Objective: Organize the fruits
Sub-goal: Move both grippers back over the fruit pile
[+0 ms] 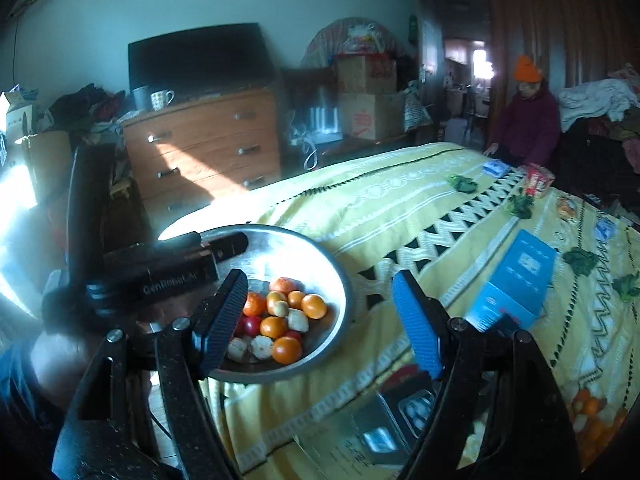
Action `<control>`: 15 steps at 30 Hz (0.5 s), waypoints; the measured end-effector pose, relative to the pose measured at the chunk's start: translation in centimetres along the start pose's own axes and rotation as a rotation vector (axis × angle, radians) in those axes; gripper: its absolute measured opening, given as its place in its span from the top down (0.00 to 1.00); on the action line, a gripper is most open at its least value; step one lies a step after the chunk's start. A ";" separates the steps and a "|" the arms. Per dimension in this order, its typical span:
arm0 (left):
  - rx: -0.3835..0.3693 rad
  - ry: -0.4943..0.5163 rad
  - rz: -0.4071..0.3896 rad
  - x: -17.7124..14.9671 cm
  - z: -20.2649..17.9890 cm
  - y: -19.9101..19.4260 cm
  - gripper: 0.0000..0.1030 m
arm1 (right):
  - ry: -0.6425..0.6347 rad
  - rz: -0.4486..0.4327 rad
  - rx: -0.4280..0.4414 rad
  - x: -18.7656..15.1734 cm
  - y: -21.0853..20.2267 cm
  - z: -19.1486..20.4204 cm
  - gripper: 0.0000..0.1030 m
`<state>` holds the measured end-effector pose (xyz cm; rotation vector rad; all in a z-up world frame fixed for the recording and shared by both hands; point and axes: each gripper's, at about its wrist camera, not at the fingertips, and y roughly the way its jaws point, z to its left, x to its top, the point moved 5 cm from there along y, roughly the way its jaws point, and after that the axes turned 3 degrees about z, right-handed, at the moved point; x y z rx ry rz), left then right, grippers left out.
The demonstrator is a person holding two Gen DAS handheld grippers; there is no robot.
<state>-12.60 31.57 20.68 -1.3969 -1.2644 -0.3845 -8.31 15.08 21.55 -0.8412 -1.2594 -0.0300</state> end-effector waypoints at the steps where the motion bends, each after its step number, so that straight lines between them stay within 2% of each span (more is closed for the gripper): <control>1: -0.043 0.023 -0.004 -0.1 -2.3 -0.1 0.29 | 0.031 -0.012 -0.025 -1.2 -1.1 -1.5 0.15; 3: -0.137 0.075 -0.001 -0.8 -7.2 -0.2 0.24 | 0.100 -0.008 -0.093 -4.3 -2.9 -5.0 0.12; 6: -0.269 0.145 0.034 -3.5 -14.5 0.3 0.20 | 0.215 0.104 -0.176 -9.6 -3.7 -10.0 0.11; 11: -0.454 0.302 0.230 -12.0 -25.3 3.5 0.20 | 0.422 0.248 -0.234 -17.9 -5.8 -16.4 0.14; 13: -0.462 0.335 0.330 -15.7 -27.8 6.5 0.22 | 0.479 0.293 -0.244 -20.7 -6.6 -17.9 0.23; 15: -0.456 0.373 0.407 -18.7 -29.4 9.8 0.35 | 0.529 0.313 -0.253 -22.8 -7.6 -19.1 0.30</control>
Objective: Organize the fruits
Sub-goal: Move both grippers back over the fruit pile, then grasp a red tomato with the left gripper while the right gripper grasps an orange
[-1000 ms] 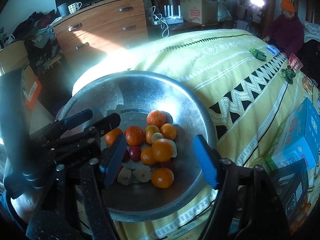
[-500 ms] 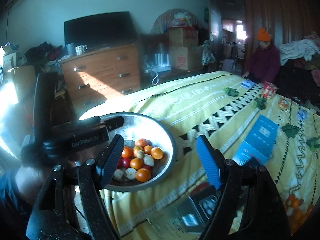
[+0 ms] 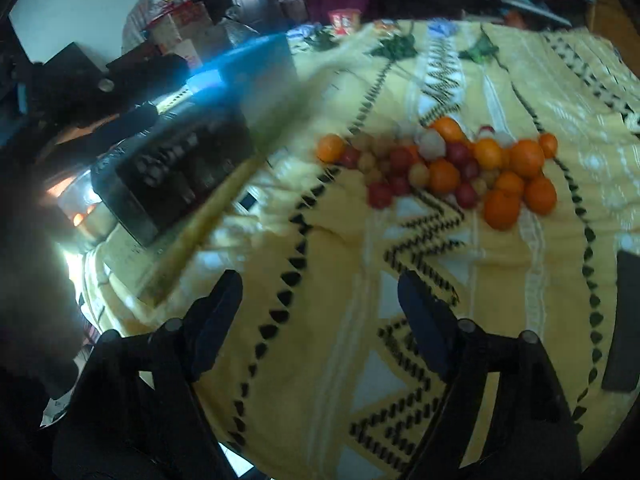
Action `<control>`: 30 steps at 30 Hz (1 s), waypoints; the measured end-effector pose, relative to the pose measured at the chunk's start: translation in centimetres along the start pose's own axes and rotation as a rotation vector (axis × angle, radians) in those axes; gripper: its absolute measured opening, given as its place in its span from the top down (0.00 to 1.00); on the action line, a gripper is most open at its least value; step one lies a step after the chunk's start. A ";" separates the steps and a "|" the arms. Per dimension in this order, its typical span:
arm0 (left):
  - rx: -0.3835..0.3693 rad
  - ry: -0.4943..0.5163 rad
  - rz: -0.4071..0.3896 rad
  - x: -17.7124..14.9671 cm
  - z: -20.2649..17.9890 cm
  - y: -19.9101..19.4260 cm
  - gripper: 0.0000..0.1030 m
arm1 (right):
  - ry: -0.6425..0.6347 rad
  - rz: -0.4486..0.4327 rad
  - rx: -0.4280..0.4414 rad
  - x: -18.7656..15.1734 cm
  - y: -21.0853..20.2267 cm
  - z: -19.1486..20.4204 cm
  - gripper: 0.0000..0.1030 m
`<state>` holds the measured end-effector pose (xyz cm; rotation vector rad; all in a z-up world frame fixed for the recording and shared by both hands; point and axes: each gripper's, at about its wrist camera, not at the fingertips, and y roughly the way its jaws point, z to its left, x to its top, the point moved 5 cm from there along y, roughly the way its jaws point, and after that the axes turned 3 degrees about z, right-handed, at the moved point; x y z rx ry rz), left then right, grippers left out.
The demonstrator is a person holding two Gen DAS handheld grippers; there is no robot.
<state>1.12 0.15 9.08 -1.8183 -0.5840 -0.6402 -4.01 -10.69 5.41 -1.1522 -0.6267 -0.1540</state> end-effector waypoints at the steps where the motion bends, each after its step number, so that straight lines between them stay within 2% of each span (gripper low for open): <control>1: 0.002 0.001 0.047 -0.4 0.1 2.4 0.39 | 0.022 0.007 -0.003 -0.4 0.0 -1.1 0.35; 3: -0.006 -0.014 0.117 -0.8 0.4 6.2 0.50 | 0.064 0.009 -0.009 -0.7 0.1 -3.1 0.37; 7: -0.008 -0.026 0.180 -1.1 0.3 10.5 0.51 | 0.114 -0.001 -0.019 -1.0 0.1 -6.0 0.37; 12: 0.008 -0.028 0.225 -1.9 -0.1 13.4 0.51 | 0.165 -0.013 -0.029 -0.7 0.6 -9.1 0.37; 16: 0.042 -0.024 0.220 -2.1 0.0 14.5 0.57 | 0.167 -0.035 -0.040 -0.1 0.6 -10.4 0.37; 20: 0.048 -0.001 0.203 -2.1 -0.3 14.7 0.72 | 0.167 -0.061 -0.058 1.2 0.9 -11.9 0.37; 25: 0.053 0.004 0.174 -2.0 -0.4 13.7 0.72 | 0.148 -0.087 -0.088 3.9 2.2 -14.0 0.37; 30: 0.054 -0.003 0.168 -1.9 -0.2 13.1 0.72 | 0.117 -0.050 -0.120 5.9 4.8 -15.4 0.40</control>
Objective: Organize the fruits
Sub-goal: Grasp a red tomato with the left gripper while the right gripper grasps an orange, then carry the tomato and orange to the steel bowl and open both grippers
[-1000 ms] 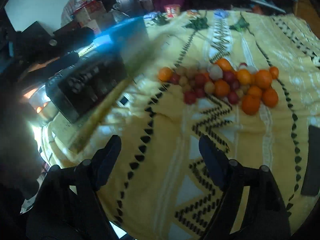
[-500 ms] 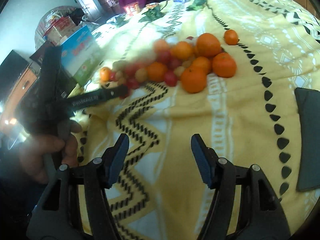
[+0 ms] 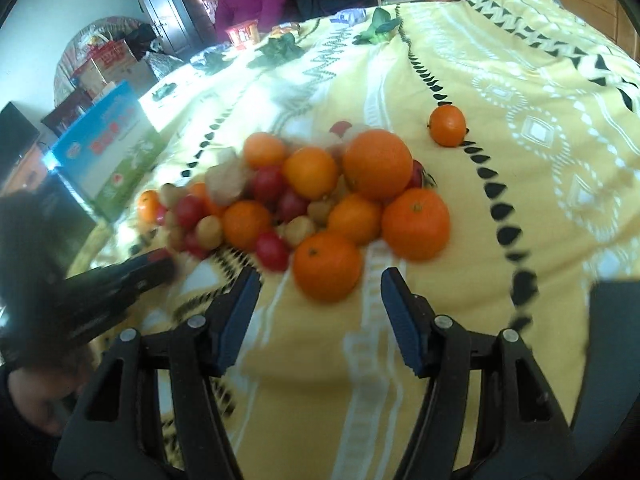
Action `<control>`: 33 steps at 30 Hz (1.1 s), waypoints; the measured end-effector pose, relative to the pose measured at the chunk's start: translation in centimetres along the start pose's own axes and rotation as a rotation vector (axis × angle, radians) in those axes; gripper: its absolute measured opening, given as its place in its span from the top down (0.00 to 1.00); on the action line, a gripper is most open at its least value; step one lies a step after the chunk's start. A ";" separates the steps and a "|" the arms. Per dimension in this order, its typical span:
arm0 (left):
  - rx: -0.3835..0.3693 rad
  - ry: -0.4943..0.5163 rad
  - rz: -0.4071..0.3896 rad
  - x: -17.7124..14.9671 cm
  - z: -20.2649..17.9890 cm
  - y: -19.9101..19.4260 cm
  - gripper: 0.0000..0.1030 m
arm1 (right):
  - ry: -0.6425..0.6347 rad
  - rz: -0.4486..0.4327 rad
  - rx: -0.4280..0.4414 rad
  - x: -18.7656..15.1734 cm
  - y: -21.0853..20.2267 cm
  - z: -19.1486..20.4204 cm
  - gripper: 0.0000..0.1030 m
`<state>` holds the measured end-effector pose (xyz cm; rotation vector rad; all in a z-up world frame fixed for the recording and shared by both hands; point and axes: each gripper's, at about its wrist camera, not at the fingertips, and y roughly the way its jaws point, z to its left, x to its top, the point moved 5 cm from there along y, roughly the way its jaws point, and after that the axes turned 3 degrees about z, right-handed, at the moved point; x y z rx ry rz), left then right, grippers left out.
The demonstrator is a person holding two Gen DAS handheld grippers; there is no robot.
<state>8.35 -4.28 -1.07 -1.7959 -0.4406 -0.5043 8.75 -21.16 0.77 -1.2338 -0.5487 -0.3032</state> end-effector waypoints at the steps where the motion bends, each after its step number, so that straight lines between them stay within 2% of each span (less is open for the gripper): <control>1: 0.002 0.001 -0.001 0.0 0.0 -0.1 0.72 | -0.014 0.007 -0.009 0.1 0.4 0.1 0.42; 2: 0.002 0.001 -0.002 0.0 0.0 -0.1 0.72 | -0.025 0.017 -0.014 0.2 0.9 0.1 0.43; 4: 0.002 0.000 -0.001 0.0 -0.1 -0.2 0.72 | -0.043 0.046 -0.034 -0.1 1.9 0.1 0.52; 6: 0.006 0.001 -0.004 0.0 -0.2 -0.3 0.72 | -0.047 0.051 -0.049 -0.5 2.2 0.0 0.53; 7: 0.005 0.001 -0.006 0.0 -0.2 -0.5 0.72 | -0.053 0.048 -0.053 -0.7 2.1 0.2 0.57; 10: 0.010 0.002 -0.017 0.0 -0.3 -1.2 0.72 | -0.057 0.031 -0.066 -0.8 1.0 0.7 0.58; 18: 0.019 0.025 -0.081 0.4 -0.9 -5.3 0.72 | -0.084 -0.018 -0.030 -1.0 -3.0 4.1 0.58; 27: 0.016 0.038 -0.198 1.3 -1.0 -12.6 0.72 | -0.139 -0.071 -0.014 0.2 -6.5 8.3 0.58; 33: 0.036 0.012 -0.278 1.5 0.6 -17.8 0.72 | -0.191 -0.109 -0.018 1.5 -8.5 11.7 0.58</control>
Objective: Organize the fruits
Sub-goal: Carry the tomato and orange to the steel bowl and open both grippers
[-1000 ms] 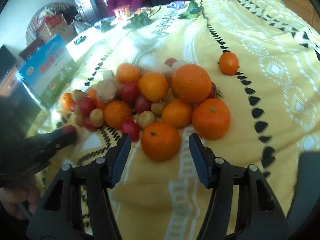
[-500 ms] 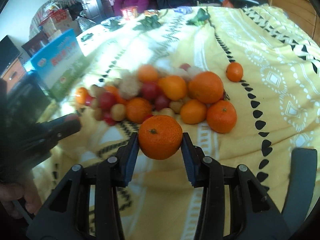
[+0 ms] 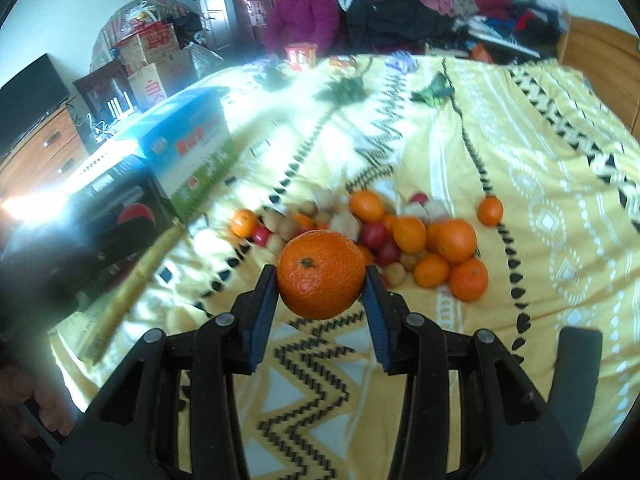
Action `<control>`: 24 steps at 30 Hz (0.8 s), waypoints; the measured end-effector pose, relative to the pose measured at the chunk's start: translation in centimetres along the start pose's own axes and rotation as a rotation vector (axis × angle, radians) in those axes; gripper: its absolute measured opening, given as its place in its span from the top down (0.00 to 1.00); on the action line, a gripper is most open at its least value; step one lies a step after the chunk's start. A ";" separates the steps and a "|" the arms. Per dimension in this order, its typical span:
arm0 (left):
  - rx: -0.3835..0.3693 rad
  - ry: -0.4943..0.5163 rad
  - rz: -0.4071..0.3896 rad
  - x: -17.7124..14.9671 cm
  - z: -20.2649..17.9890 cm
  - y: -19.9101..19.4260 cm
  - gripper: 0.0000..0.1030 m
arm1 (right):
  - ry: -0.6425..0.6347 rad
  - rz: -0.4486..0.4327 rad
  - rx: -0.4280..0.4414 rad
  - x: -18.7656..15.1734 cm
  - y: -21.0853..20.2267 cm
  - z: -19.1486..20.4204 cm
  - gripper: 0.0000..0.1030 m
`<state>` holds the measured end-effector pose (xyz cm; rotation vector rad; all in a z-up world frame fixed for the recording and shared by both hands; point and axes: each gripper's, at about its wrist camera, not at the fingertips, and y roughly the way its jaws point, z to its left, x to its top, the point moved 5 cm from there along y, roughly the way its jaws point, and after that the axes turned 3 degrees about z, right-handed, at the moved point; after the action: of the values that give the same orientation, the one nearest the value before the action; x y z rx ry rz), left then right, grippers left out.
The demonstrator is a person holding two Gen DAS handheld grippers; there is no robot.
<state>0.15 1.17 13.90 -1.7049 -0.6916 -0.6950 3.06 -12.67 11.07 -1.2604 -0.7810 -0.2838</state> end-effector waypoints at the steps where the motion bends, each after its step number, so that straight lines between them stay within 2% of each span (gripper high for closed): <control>1: 0.008 -0.006 -0.013 0.3 0.4 -0.8 0.72 | -0.012 -0.005 0.000 0.4 -0.3 0.6 0.58; 15: 0.112 -0.132 -0.153 1.7 9.4 -9.4 0.72 | -0.196 -0.059 0.038 4.1 -2.1 10.3 0.58; 24: 0.179 -0.206 -0.219 1.4 15.3 -13.9 0.72 | -0.309 -0.075 0.104 5.8 -2.2 18.0 0.58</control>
<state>-7.80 19.14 20.45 -1.5629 -1.0655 -0.5921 -0.68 4.53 18.25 -1.1922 -1.0954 -0.1073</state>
